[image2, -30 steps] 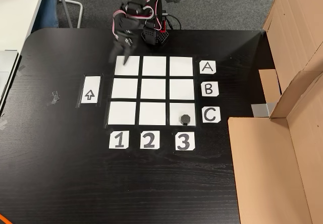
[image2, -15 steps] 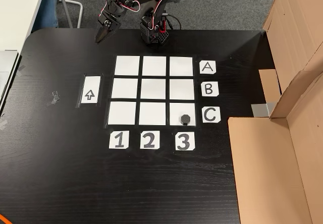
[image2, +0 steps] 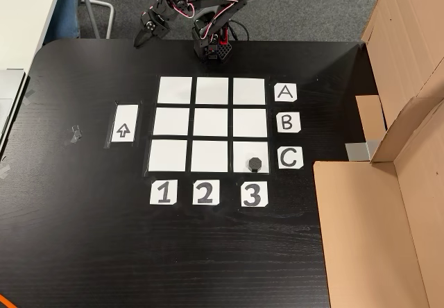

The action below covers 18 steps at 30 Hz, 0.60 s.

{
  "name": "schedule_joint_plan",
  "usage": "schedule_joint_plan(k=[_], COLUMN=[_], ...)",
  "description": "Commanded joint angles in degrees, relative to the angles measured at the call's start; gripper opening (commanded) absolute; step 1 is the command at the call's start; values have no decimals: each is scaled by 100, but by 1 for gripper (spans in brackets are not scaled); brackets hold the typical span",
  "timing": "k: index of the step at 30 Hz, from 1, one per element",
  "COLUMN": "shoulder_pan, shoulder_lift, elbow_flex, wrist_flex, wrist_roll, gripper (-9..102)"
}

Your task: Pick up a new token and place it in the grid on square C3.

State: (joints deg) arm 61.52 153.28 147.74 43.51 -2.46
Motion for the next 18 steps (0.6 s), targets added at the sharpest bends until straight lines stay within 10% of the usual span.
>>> schedule_joint_plan(k=[1,18], shoulder_pan=[220,483], shoulder_lift=[694,3727], elbow_flex=[299,1942], wrist_flex=[114,1934], wrist_roll=[-88,-527], gripper=[-1,-1])
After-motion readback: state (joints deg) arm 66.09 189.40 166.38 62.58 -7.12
